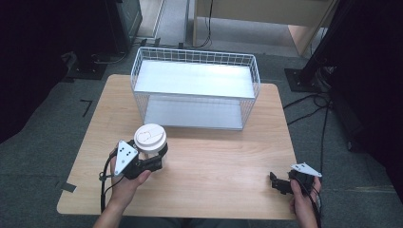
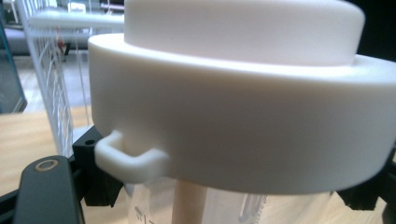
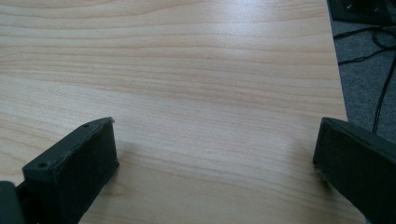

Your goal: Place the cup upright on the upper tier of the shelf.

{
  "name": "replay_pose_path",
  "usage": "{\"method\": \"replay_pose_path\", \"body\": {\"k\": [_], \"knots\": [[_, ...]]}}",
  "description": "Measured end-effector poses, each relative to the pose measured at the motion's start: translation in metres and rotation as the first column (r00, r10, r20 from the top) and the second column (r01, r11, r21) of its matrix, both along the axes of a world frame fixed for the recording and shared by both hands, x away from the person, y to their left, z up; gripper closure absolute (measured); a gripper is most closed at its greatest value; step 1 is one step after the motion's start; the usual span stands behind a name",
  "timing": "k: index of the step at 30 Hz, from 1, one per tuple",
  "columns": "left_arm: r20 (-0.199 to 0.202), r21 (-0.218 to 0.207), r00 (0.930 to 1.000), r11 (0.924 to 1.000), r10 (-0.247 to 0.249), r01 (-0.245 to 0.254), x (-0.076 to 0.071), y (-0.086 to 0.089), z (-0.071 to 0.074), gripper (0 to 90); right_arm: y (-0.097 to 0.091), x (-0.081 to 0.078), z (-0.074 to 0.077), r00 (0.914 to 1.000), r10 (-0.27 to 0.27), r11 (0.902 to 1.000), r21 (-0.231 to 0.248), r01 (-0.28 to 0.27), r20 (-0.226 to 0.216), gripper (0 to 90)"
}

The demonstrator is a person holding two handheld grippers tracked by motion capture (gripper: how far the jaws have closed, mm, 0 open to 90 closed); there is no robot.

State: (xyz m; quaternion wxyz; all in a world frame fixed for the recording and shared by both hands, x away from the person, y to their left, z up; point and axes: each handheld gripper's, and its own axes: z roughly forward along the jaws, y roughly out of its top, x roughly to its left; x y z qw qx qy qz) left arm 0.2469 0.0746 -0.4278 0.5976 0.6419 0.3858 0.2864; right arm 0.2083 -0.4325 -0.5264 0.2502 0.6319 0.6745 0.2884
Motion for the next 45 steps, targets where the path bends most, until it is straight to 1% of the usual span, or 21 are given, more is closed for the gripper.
{"method": "replay_pose_path", "body": {"k": [1,2,3,6,8,11,13,14,15,16,18,21,22,28,30,33,34,37,39,44,45], "knots": [[0.005,-0.003,1.0,1.0,-0.002,0.002,0.002,-0.001,0.004,14.9,0.0,0.0,0.0,1.0,0.0,1.0,0.0,0.0,0.0,0.0],[0.005,-0.003,1.0,1.0,-0.002,0.002,0.002,-0.001,0.004,14.9,0.0,0.0,0.0,1.0,0.0,1.0,0.0,0.0,0.0,0.0],[0.015,-0.01,0.9999,0.9999,-0.002,0.002,0.004,-0.003,0.009,14.9,0.0,0.0,0.0,1.0,0.0,1.0,0.0,0.0,0.0,0.0],[0.025,-0.022,0.9997,0.9998,-0.003,0.004,0.007,-0.005,0.013,15.0,0.0,0.0,0.0,1.0,0.0,1.0,0.0,0.0,0.0,0.0],[0.046,-0.026,0.9989,0.9996,0.013,-0.012,0.013,-0.008,0.017,15.0,0.0,0.0,0.0,1.0,0.0,1.0,0.001,0.0,0.001,0.0],[0.058,-0.04,0.9978,0.9988,0.031,-0.028,0.02,-0.009,0.021,15.1,0.0,0.0,0.0,1.0,0.0,1.0,0.001,0.0,0.002,0.0],[0.065,-0.038,0.9973,0.9988,0.035,-0.032,0.023,-0.01,0.022,15.1,0.0,0.0,0.0,1.0,0.002,1.0,-0.001,-0.002,0.002,0.0],[0.079,-0.034,0.996,0.9986,0.043,-0.041,0.028,-0.011,0.026,15.1,0.0,0.0,0.0,1.0,0.002,1.0,0.0,-0.002,0.002,0.0],[0.079,-0.034,0.996,0.9986,0.043,-0.041,0.028,-0.011,0.026,15.1,0.0,0.0,0.0,1.0,0.001,1.0,0.0,-0.001,0.002,0.0],[0.087,-0.044,0.9948,0.9978,0.053,-0.049,0.033,-0.012,0.03,15.1,0.0,0.0,0.0,1.0,0.001,1.0,0.0,-0.001,0.002,0.0],[0.094,-0.053,0.9938,0.9971,0.059,-0.054,0.037,-0.012,0.035,15.1,0.0,0.0,0.0,1.0,0.001,1.0,0.0,-0.001,0.002,0.0],[0.111,-0.057,0.9916,0.9966,0.066,-0.06,0.041,-0.013,0.042,15.1,0.0,0.0,0.0,1.0,0.002,1.0,-0.001,-0.002,0.001,0.0],[0.111,-0.057,0.9916,0.9966,0.066,-0.06,0.041,-0.013,0.042,15.1,0.0,0.0,0.0,1.0,0.002,1.0,-0.001,-0.002,0.001,0.0],[0.149,-0.041,0.9857,0.9965,0.078,-0.073,0.051,-0.017,0.06,15.2,0.0,0.0,0.0,1.0,0.002,1.0,0.001,-0.002,0.0,0.0],[0.152,-0.047,0.9852,0.9962,0.079,-0.073,0.054,-0.019,0.065,15.2,0.0,0.0,0.0,1.0,0.003,1.0,0.002,-0.003,0.002,0.0],[0.158,-0.039,0.9844,0.9966,0.078,-0.073,0.057,-0.021,0.07,15.2,0.0,0.0,0.0,1.0,0.004,1.0,0.002,-0.004,0.002,0.0],[0.163,-0.035,0.9837,0.9969,0.075,-0.07,0.06,-0.024,0.074,15.2,0.0,0.0,0.0,1.0,0.004,1.0,0.002,-0.004,0.002,0.0],[0.173,-0.022,0.9826,0.9976,0.068,-0.065,0.064,-0.028,0.081,15.2,0.0,0.0,0.0,1.0,0.004,1.0,0.002,-0.004,0.002,0.0],[0.176,-0.024,0.9821,0.9976,0.068,-0.064,0.065,-0.029,0.083,15.3,0.0,0.0,0.0,1.0,0.004,1.0,0.002,-0.004,0.002,0.0],[0.188,-0.029,0.9798,0.9975,0.069,-0.064,0.071,-0.036,0.094,15.3,0.0,0.0,0.0,1.0,0.004,1.0,0.002,-0.004,0.002,0.0],[0.188,-0.029,0.9798,0.9975,0.069,-0.064,0.071,-0.036,0.094,15.3,0.0,0.0,0.0,1.0,0.004,1.0,0.002,-0.004,0.002,0.0]]}}
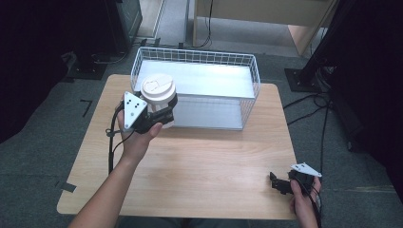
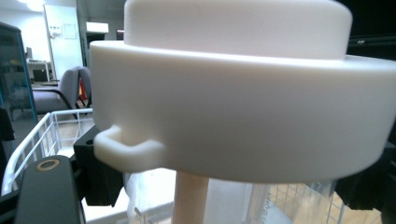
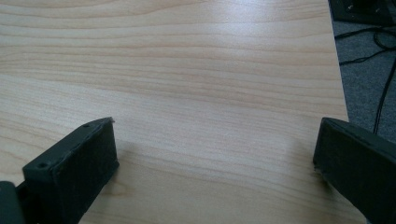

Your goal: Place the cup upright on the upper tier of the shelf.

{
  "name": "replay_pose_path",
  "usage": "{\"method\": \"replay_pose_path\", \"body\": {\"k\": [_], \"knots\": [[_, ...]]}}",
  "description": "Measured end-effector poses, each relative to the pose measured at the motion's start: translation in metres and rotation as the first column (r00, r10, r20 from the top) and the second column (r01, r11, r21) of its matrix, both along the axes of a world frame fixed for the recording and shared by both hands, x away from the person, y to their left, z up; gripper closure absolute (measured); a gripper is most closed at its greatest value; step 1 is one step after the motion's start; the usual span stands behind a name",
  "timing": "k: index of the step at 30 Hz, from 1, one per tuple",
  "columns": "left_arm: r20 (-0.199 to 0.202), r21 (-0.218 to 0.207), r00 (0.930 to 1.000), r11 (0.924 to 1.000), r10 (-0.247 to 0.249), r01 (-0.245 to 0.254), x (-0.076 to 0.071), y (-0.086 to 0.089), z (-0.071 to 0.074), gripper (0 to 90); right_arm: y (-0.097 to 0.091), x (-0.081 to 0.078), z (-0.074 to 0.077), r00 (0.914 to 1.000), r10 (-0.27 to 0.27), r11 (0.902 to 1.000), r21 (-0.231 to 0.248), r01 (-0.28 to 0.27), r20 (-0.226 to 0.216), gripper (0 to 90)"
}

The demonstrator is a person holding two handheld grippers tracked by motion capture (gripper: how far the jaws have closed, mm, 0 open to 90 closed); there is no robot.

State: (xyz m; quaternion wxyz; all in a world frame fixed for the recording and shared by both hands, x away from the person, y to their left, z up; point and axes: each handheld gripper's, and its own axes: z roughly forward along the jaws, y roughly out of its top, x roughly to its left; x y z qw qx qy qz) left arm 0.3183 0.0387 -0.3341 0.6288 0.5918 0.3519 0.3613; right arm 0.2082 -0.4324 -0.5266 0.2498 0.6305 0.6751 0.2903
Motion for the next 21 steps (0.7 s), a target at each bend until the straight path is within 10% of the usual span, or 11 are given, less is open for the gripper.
{"method": "replay_pose_path", "body": {"k": [21], "knots": [[0.045,0.023,0.9989,0.9996,0.016,-0.017,0.028,-0.02,0.037,15.4,0.0,0.0,0.0,0.9999,0.01,0.9999,-0.002,-0.01,0.003,0.0]]}}
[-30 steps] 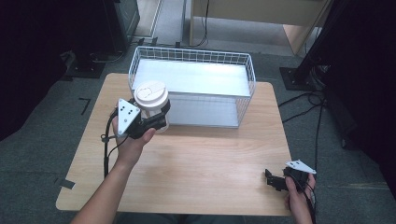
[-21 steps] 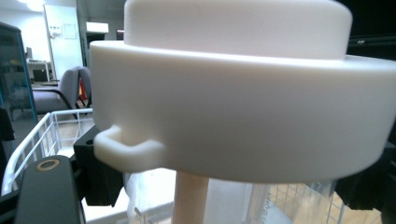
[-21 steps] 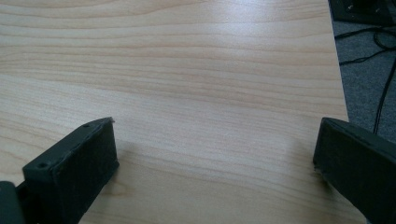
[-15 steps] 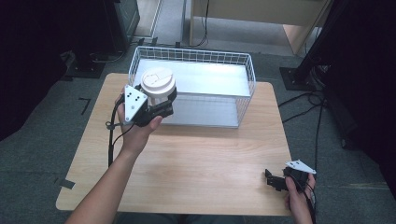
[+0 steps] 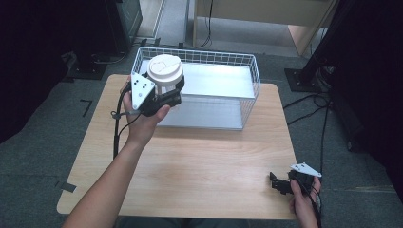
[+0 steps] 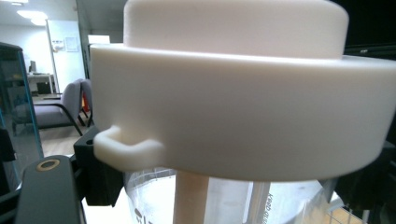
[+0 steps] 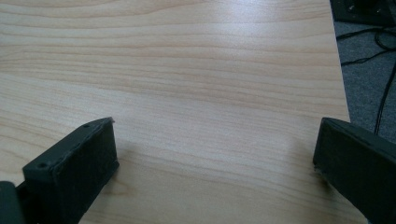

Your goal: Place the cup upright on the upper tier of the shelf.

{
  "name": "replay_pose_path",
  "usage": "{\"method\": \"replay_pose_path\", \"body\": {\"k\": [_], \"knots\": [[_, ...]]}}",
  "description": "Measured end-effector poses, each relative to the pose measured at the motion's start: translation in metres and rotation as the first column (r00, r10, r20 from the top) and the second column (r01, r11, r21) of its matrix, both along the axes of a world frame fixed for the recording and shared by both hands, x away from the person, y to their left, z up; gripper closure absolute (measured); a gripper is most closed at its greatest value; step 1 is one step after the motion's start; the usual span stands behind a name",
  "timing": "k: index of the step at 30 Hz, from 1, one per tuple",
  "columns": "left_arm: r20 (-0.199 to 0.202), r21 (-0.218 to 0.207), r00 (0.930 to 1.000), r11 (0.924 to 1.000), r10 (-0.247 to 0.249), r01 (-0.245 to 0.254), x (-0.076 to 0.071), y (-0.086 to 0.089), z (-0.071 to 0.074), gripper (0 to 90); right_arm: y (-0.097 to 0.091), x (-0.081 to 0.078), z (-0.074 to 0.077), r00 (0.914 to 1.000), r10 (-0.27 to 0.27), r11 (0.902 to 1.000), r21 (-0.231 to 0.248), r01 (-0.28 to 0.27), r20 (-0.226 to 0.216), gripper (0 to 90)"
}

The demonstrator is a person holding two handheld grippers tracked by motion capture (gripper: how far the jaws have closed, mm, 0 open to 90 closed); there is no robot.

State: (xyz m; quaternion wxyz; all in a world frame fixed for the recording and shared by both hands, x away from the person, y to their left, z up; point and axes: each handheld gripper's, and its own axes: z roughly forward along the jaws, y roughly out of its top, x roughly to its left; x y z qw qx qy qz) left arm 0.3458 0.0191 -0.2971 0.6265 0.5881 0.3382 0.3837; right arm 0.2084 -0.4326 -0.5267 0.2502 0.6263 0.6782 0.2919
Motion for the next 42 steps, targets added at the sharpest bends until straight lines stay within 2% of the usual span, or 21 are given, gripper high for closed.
{"method": "replay_pose_path", "body": {"k": [9,10,12,15,21,30,36,42], "knots": [[-0.015,-0.014,0.9996,0.9996,0.025,-0.025,0.031,-0.007,0.011,15.4,0.0,0.0,0.0,1.0,0.003,1.0,-0.002,-0.003,-0.001,0.0],[-0.015,-0.014,0.9996,0.9996,0.025,-0.025,0.031,-0.007,0.011,15.4,0.0,0.0,0.0,1.0,0.003,1.0,-0.002,-0.003,-0.001,0.0],[-0.024,-0.016,0.9988,0.9989,0.043,-0.043,0.039,-0.009,0.012,15.4,0.001,0.0,0.0,1.0,0.002,1.0,0.0,-0.002,-0.002,0.0],[-0.042,-0.017,0.9974,0.9982,0.058,-0.058,0.053,-0.013,0.011,15.4,0.001,-0.001,0.0,1.0,0.007,1.0,0.003,-0.007,-0.002,0.0],[-0.048,-0.021,0.9952,0.996,0.086,-0.087,0.069,-0.022,0.008,15.4,0.001,-0.001,0.0,0.9999,0.01,0.9999,0.002,-0.01,-0.001,0.0],[-0.066,0.005,0.9907,0.9929,0.119,-0.119,0.095,-0.032,0.008,15.4,0.001,-0.001,0.0,0.9999,0.013,0.9999,0.001,-0.013,0.0,0.0],[-0.074,0.002,0.9878,0.9905,0.137,-0.138,0.108,-0.03,0.009,15.4,0.002,-0.002,0.0,0.9998,0.021,0.9998,0.004,-0.021,-0.002,0.0],[-0.07,0.0,0.9894,0.9918,0.127,-0.128,0.11,-0.029,0.008,15.3,0.002,-0.002,0.0,0.9998,0.021,0.9998,0.003,-0.021,-0.002,0.0]]}}
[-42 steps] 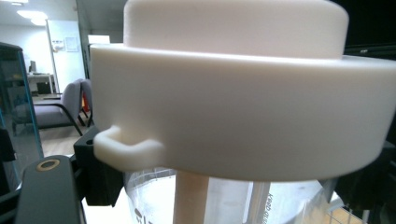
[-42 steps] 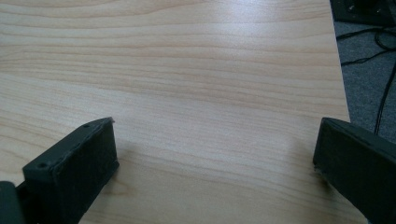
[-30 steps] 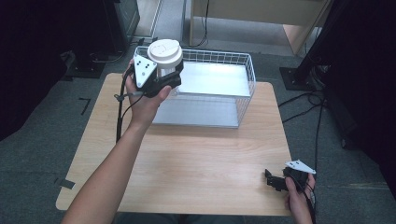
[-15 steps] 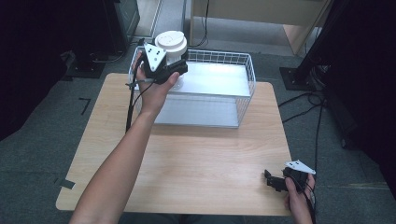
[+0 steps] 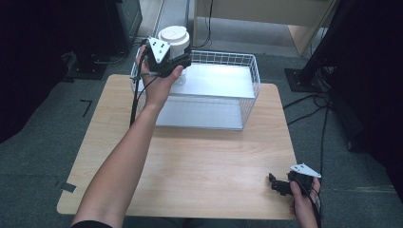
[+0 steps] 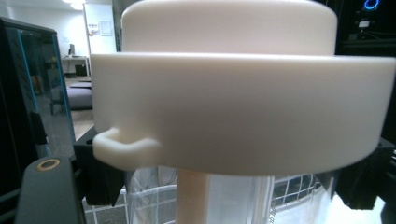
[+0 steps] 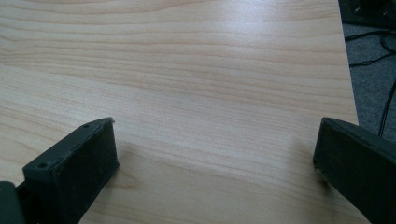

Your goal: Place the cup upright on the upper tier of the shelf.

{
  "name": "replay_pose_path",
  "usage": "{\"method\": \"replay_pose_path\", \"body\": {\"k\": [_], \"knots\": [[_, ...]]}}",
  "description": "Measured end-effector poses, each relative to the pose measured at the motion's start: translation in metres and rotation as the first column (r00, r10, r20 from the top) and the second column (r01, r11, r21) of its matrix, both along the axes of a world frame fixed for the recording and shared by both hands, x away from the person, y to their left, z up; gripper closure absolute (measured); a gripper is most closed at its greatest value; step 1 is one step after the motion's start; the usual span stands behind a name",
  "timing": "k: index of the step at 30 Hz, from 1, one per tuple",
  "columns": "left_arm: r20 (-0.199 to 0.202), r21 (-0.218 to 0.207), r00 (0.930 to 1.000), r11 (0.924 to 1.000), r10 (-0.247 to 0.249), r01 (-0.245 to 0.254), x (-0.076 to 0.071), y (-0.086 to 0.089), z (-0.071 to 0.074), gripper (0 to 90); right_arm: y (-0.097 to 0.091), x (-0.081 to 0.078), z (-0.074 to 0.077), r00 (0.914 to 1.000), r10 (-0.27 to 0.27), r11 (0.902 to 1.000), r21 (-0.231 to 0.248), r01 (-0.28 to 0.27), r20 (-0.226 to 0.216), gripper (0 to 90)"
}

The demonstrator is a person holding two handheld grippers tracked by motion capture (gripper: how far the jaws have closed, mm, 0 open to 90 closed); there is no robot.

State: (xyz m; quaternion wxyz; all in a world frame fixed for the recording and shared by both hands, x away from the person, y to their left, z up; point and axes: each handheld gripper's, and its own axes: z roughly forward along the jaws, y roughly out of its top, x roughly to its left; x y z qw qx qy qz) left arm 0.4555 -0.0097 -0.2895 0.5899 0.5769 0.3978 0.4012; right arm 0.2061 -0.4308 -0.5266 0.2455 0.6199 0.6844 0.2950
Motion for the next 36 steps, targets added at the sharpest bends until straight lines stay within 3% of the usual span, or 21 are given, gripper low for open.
{"method": "replay_pose_path", "body": {"k": [4,5,7,9,21,25,36], "knots": [[-0.027,-0.012,0.9996,0.9999,-0.004,0.004,-0.001,0.001,0.001,11.9,0.0,0.0,0.0,1.0,0.0,1.0,-0.001,0.0,0.0,0.0],[-0.057,-0.027,0.9981,0.9994,-0.024,0.023,-0.001,0.004,0.002,5.2,0.0,0.0,0.0,1.0,0.0,1.0,-0.001,0.0,0.0,0.0],[-0.099,-0.024,0.9949,0.9995,-0.02,0.018,-0.002,0.006,0.002,0.0,0.0,0.0,0.0,1.0,0.0,1.0,-0.001,0.0,0.0,0.0],[-0.112,-0.025,0.9933,0.9994,-0.028,0.025,-0.002,0.008,0.001,0.0,0.0,0.0,0.0,1.0,-0.001,1.0,-0.002,0.001,-0.001,0.0],[-0.113,-0.004,0.993,0.9993,-0.037,0.036,-0.022,0.02,-0.015,0.0,0.0,0.0,0.0,1.0,0.002,1.0,-0.002,-0.002,0.001,0.0],[-0.107,-0.016,0.9933,0.9991,-0.041,0.04,-0.032,0.026,-0.02,0.0,0.0,0.0,0.0,1.0,0.003,1.0,-0.002,-0.003,0.001,0.0],[-0.101,0.012,0.9925,0.9975,-0.068,0.069,-0.061,0.033,-0.037,0.0,0.0,0.0,0.0,1.0,0.003,1.0,-0.001,-0.003,0.001,0.0]]}}
